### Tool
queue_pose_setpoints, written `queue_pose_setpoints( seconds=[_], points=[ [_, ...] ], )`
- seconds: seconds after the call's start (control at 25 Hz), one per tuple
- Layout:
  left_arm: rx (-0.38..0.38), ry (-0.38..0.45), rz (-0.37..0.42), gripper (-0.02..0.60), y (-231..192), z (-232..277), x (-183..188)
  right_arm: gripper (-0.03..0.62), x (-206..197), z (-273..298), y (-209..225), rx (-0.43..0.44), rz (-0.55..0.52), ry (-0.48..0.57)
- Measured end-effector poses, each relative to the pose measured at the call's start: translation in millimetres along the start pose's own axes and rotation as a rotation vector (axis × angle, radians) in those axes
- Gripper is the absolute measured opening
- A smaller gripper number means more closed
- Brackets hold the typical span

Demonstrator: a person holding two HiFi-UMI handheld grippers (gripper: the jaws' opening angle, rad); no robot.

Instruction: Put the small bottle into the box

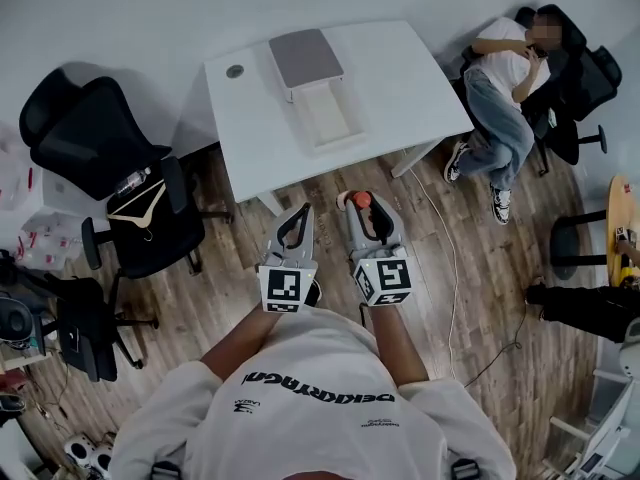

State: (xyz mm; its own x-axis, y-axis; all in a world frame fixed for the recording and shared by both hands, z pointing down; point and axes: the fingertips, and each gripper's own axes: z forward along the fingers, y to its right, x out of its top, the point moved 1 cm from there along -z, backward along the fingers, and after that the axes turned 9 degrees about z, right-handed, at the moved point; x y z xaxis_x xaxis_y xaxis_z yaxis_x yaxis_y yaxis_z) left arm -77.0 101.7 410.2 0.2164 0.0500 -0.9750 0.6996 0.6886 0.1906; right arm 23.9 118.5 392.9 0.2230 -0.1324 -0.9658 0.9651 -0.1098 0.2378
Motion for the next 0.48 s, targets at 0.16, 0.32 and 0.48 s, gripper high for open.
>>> queue_pose_setpoints(
  seconds=[0.16, 0.32, 0.48],
  points=[
    [-0.006, -0.002, -0.006, 0.007, -15.4, 29.5, -1.4, 0.133, 6.1, 29.9, 12.8, -0.011, 0.000, -0.003],
    [-0.011, -0.004, -0.008, 0.008, -29.9, 55.1, -3.2, 0.133, 9.9, 56.3, 22.2, -0.016, -0.003, -0.008],
    [-0.016, -0.007, -0.008, 0.006, -38.1, 73.7, -6.5, 0.133, 11.6, 76.2, 30.3, -0.019, -0.004, -0.013]
  ],
)
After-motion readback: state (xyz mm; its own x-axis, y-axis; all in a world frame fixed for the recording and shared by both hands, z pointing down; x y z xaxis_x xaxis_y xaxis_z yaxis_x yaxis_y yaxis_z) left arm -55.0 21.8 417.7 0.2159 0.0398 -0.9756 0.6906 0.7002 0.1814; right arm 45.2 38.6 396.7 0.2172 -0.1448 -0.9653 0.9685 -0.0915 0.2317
